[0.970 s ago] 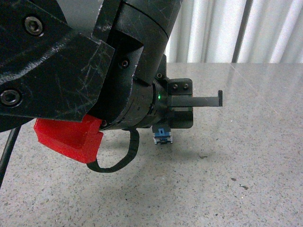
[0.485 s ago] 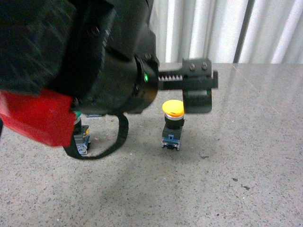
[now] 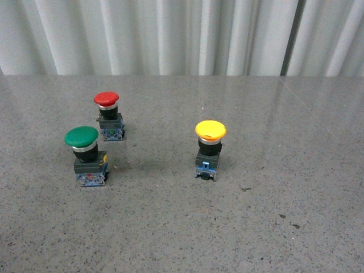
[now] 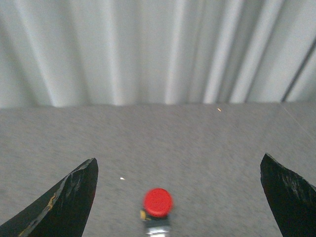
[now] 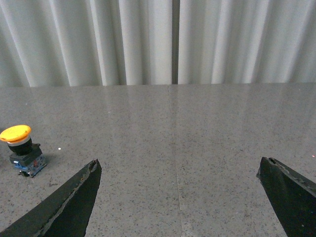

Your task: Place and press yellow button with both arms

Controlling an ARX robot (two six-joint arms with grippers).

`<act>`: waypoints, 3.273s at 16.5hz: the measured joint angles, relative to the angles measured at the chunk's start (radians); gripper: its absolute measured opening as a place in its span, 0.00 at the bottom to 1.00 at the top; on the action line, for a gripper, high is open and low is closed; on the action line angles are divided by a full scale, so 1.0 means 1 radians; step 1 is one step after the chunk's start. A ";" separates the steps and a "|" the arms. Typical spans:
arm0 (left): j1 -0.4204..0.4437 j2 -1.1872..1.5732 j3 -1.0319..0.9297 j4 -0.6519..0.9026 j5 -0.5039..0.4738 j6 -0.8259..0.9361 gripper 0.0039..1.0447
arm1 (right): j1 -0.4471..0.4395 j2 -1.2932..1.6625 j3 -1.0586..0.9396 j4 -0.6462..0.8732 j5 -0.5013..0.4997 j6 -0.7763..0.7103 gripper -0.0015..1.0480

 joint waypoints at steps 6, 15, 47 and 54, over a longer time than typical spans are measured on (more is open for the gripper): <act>0.262 -0.650 -0.380 -0.109 0.127 0.118 0.68 | 0.000 0.000 0.000 0.000 0.000 0.000 0.94; 0.383 -0.977 -0.758 -0.047 0.261 0.097 0.01 | 0.000 0.000 0.000 0.000 0.000 0.000 0.94; 0.383 -1.327 -0.863 -0.288 0.261 0.097 0.63 | 0.000 0.000 0.000 0.000 0.000 0.000 0.94; 0.383 -1.327 -0.863 -0.289 0.259 0.097 0.94 | 0.066 0.117 0.043 -0.044 0.189 0.066 0.94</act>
